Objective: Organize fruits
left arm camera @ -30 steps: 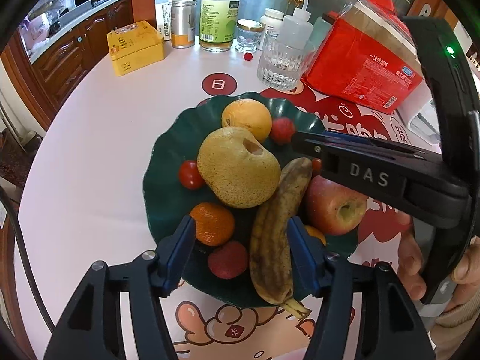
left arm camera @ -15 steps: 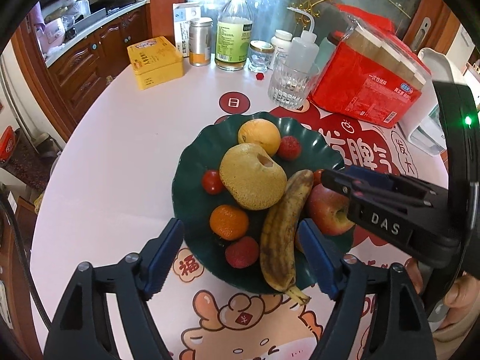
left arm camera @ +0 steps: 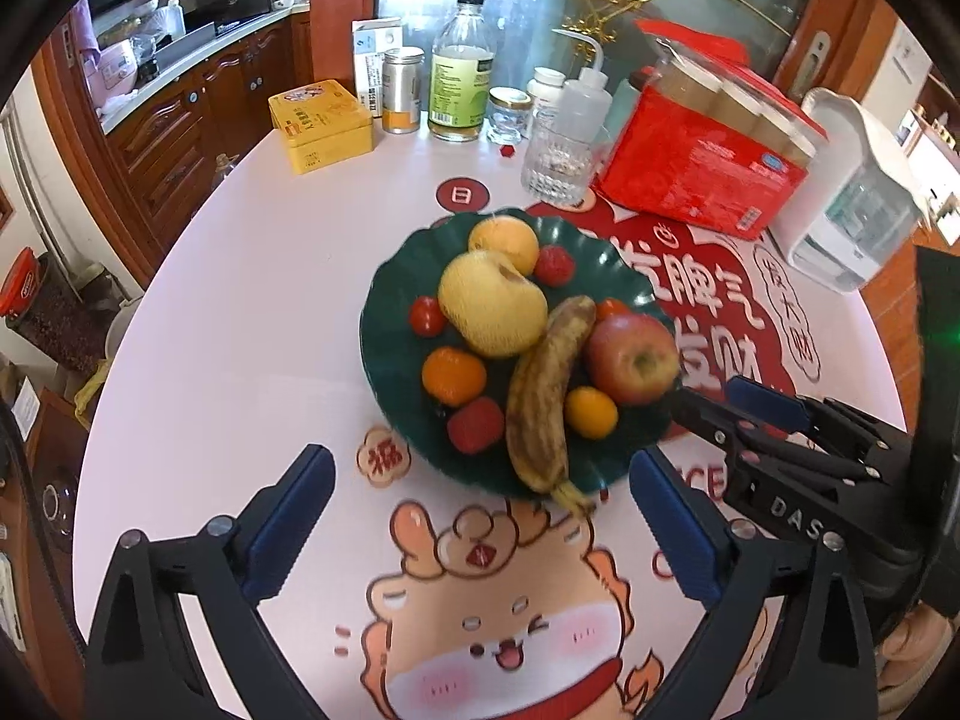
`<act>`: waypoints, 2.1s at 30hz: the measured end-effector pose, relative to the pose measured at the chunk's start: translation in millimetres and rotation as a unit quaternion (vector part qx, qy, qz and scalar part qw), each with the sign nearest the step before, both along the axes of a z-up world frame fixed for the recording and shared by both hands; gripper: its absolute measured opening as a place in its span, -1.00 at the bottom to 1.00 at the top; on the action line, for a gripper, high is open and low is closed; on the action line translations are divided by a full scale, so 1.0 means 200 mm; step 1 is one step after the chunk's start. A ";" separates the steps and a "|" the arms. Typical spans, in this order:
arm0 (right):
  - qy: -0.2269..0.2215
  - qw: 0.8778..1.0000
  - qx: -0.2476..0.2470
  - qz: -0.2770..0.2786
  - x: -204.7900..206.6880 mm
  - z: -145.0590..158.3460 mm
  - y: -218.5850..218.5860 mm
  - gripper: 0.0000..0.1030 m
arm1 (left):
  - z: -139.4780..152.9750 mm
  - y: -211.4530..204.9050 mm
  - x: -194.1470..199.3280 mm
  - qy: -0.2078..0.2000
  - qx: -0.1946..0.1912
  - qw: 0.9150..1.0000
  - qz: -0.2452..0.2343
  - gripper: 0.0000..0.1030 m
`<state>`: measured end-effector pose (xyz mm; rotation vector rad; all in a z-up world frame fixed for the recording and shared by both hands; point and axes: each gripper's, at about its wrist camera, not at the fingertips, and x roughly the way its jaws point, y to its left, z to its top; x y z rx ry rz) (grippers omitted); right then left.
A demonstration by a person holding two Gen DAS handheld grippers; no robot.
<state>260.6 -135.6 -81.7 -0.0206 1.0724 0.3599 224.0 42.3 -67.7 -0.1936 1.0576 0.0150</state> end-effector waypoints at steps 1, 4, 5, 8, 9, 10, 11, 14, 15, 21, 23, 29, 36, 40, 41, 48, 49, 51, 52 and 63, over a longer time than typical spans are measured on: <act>0.000 1.000 0.000 -0.002 -0.04 0.01 -0.01 -0.05 | 0.00 -0.01 -0.03 0.002 0.000 1.000 -0.003 0.94; -0.002 1.000 0.004 -0.010 -0.16 0.03 -0.03 -0.02 | 0.00 -0.04 -0.12 0.009 0.000 1.000 -0.019 0.94; -0.003 1.000 0.006 -0.015 -0.23 0.04 -0.05 0.00 | 0.01 -0.05 -0.15 0.010 0.002 1.000 -0.023 0.94; -0.002 1.000 0.017 -0.026 -0.37 0.07 -0.09 0.06 | 0.03 -0.08 -0.26 0.009 0.008 0.999 -0.033 0.94; -0.002 0.999 0.020 -0.033 -0.43 0.08 -0.11 0.07 | 0.04 -0.09 -0.30 0.008 0.008 0.999 -0.036 0.94; -0.001 0.999 0.021 -0.038 -0.47 0.08 -0.12 0.09 | 0.05 -0.09 -0.34 0.007 0.009 0.999 -0.040 0.94; 0.000 0.999 0.023 -0.046 -0.53 0.09 -0.14 0.10 | 0.07 -0.10 -0.38 0.006 0.011 0.999 -0.044 0.94; 0.002 0.998 0.020 -0.065 -0.68 0.13 -0.18 0.11 | 0.11 -0.14 -0.49 0.000 0.018 0.998 -0.056 0.94; 0.002 0.997 0.020 -0.071 -0.72 0.14 -0.19 0.12 | 0.13 -0.15 -0.53 -0.003 0.021 0.998 -0.061 0.94; 0.003 0.993 0.008 -0.115 -1.01 0.26 -0.26 0.23 | 0.26 -0.22 -0.74 -0.023 0.026 0.996 -0.082 0.94; -0.004 0.992 -0.001 -0.123 -1.07 0.30 -0.26 0.29 | 0.30 -0.24 -0.80 -0.028 0.027 0.995 -0.087 0.94; -0.021 0.990 -0.012 -0.142 -1.18 0.41 -0.32 0.37 | 0.38 -0.30 -0.91 -0.036 0.041 0.994 -0.090 0.94; -0.047 0.988 -0.033 -0.143 -1.21 0.49 -0.39 0.39 | 0.47 -0.40 -0.99 -0.060 0.061 0.993 -0.078 0.94; -0.047 0.988 -0.028 -0.144 -1.22 0.51 -0.43 0.39 | 0.49 -0.43 -1.01 -0.064 0.063 0.993 -0.071 0.94; -0.052 0.988 -0.032 -0.143 -1.23 0.52 -0.43 0.39 | 0.50 -0.44 -1.02 -0.064 0.062 0.994 -0.068 0.94; -0.068 0.989 -0.034 -0.125 -1.24 0.55 -0.46 0.39 | 0.50 -0.46 -1.04 -0.059 0.064 0.995 -0.042 0.94; -0.067 0.990 -0.032 -0.121 -1.23 0.55 -0.46 0.39 | 0.50 -0.46 -1.05 -0.058 0.065 0.996 -0.037 0.94; -0.068 0.991 -0.031 -0.114 -1.23 0.55 -0.45 0.39 | 0.50 -0.45 -1.05 -0.057 0.066 0.996 -0.026 0.94; -0.069 0.991 -0.031 -0.110 -1.23 0.54 -0.45 0.39 | 0.50 -0.45 -1.05 -0.056 0.066 0.996 -0.022 0.94; -0.072 0.993 -0.026 -0.085 -1.21 0.55 -0.43 0.39 | 0.47 -0.43 -1.03 -0.035 0.069 0.997 0.003 0.94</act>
